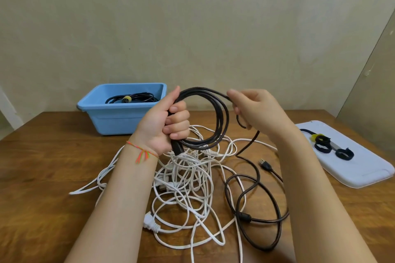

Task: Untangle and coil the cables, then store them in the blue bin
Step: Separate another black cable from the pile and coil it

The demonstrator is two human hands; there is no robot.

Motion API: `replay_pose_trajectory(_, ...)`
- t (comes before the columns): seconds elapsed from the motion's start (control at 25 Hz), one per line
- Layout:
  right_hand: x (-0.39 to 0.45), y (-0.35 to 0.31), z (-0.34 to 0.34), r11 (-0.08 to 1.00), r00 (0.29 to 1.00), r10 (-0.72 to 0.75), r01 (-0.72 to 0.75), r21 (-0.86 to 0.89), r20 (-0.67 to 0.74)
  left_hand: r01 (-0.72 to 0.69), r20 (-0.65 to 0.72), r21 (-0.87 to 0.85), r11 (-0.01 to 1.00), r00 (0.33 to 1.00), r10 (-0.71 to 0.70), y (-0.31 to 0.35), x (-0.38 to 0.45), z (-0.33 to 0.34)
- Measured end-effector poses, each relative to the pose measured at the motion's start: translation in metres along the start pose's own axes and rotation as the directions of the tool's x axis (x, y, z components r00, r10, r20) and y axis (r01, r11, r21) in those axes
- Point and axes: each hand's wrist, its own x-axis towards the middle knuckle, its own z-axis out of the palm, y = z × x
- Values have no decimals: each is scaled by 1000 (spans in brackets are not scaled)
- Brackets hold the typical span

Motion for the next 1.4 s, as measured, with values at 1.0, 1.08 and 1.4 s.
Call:
replay_pose_trajectory(1.0, 13, 26, 15, 817, 993, 116, -106, -567, -18, -436, -313, -245, 866, 881, 356, -2, 11, -8)
replay_pose_trajectory(1.08, 9, 18, 30, 742, 994, 97, -43, -669, 43, -452, -232, -186, 873, 883, 408, -3, 9, 0)
replay_pose_trajectory(1.4, -9, -21, 40, 770, 954, -40, 218, -599, 296, -481, -119, 338, 809, 831, 544, -28, 16, 29)
